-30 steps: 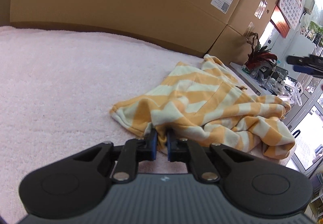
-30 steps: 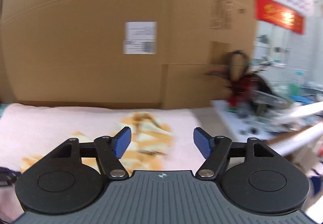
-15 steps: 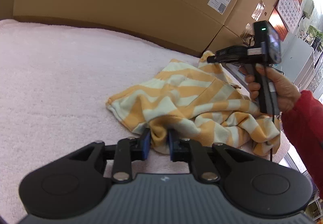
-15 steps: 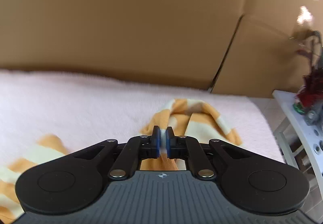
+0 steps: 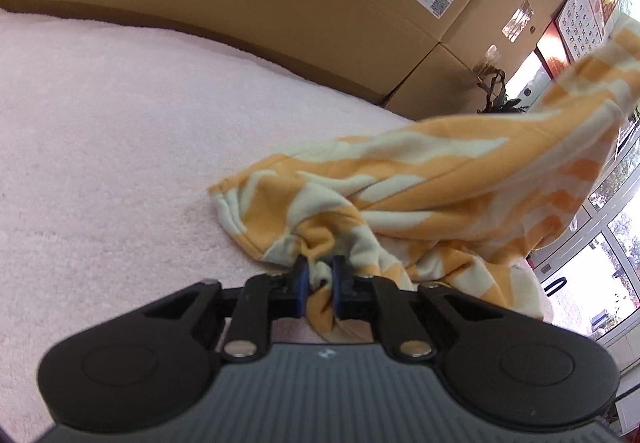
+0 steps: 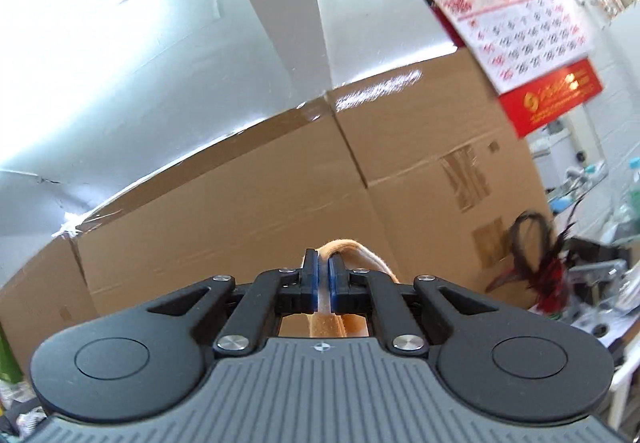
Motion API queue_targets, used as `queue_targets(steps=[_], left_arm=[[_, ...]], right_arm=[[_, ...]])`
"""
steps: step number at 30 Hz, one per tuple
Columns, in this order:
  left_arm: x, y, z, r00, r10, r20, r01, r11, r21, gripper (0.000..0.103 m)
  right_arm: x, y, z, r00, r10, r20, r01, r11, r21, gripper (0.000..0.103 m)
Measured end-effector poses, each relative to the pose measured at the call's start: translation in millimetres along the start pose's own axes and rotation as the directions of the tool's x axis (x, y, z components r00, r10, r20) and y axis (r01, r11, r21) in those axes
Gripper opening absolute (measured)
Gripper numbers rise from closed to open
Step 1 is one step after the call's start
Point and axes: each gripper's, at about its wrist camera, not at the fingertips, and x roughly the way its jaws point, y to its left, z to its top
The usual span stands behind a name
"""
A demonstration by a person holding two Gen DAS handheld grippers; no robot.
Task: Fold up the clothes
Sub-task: 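Lift and spread the garment, then lay it flat and open both grippers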
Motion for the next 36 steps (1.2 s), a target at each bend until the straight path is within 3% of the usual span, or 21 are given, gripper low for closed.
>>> queue_targets(steps=[4, 8, 10, 13, 16, 17, 18, 19, 20, 23, 26, 28, 31, 32, 34, 36], left_arm=[[-8.0, -1.7, 28.3, 0.998, 0.024, 0.051, -0.024, 1.0, 0.014, 0.003], [-16.0, -3.4, 56.6, 0.994, 0.047, 0.101, -0.05, 0.998, 0.026, 0.003], [-20.0, -4.3, 70.7, 0.99, 0.058, 0.127, -0.062, 0.998, 0.032, 0.003], [-36.7, -7.5, 107.9, 0.963, 0.105, 0.249, -0.122, 0.991, 0.054, 0.001], [-47.1, -6.6, 140.3, 0.906, 0.2, 0.373, -0.245, 0.966, 0.077, 0.0], [-44.9, -2.3, 148.2, 0.898, 0.235, 0.373, -0.285, 0.955, 0.085, 0.0], [-41.7, 4.3, 152.4, 0.906, 0.251, 0.342, -0.296, 0.951, 0.086, 0.0], [-40.9, 12.3, 151.4, 0.921, 0.24, 0.308, -0.276, 0.958, 0.082, 0.0], [-42.2, 19.7, 143.6, 0.939, 0.201, 0.28, -0.234, 0.968, 0.09, 0.0], [-40.3, 20.6, 100.9, 0.982, 0.085, 0.167, -0.117, 0.975, 0.19, 0.0], [-29.9, 7.0, 50.3, 0.999, -0.043, 0.016, 0.037, 0.968, 0.248, 0.003], [-17.9, -6.1, 23.7, 0.989, -0.123, -0.079, 0.138, 0.963, 0.233, 0.012], [5.0, -31.7, -1.8, 0.952, -0.249, -0.177, 0.279, 0.945, 0.17, 0.021], [12.5, -40.9, -7.4, 0.942, -0.272, -0.196, 0.303, 0.94, 0.155, 0.033], [27.5, -59.4, -18.6, 0.92, -0.316, -0.233, 0.351, 0.928, 0.125, 0.047], [42.3, -76.7, -27.1, 0.902, -0.344, -0.26, 0.38, 0.92, 0.1, 0.056]], right_arm=[[10.9, 1.5, -9.4, 0.996, -0.079, -0.044, 0.076, 0.995, -0.056, 0.005], [35.7, 0.2, -14.9, 0.986, -0.133, -0.103, 0.132, 0.991, -0.018, 0.005], [50.9, 1.6, -10.4, 0.986, -0.148, -0.08, 0.148, 0.989, -0.006, 0.004], [69.0, 2.7, 1.7, 0.988, -0.154, 0.02, 0.154, 0.988, 0.024, 0.004], [91.3, 4.6, 3.4, 0.963, -0.228, 0.141, 0.234, 0.972, -0.027, 0.007], [103.1, 3.3, -1.6, 0.954, -0.268, 0.138, 0.28, 0.957, -0.08, 0.009], [115.9, 0.0, -9.9, 0.948, -0.304, 0.097, 0.316, 0.939, -0.138, 0.021], [128.5, -5.1, -21.0, 0.942, -0.335, 0.021, 0.333, 0.921, -0.202, 0.041], [136.3, -10.8, -33.5, 0.933, -0.355, -0.048, 0.332, 0.907, -0.257, 0.046], [128.1, -31.3, -80.3, 0.916, -0.337, -0.216, 0.246, 0.9, -0.359, 0.042], [94.0, -51.3, -121.6, 0.89, -0.345, -0.299, 0.192, 0.876, -0.442, 0.05], [64.3, -68.3, -147.0, 0.857, -0.374, -0.355, 0.177, 0.86, -0.478, 0.05], [24.5, -81.1, -173.4, 0.814, -0.423, -0.397, 0.176, 0.832, -0.526, 0.051], [15.9, -81.0, -179.8, 0.808, -0.44, -0.392, 0.18, 0.818, -0.547, 0.052], [2.3, -78.9, -190.2, 0.797, -0.466, -0.384, 0.185, 0.794, -0.579, 0.065], [-7.8, -75.6, -197.5, 0.796, -0.453, -0.4, 0.173, 0.805, -0.567, 0.066]])
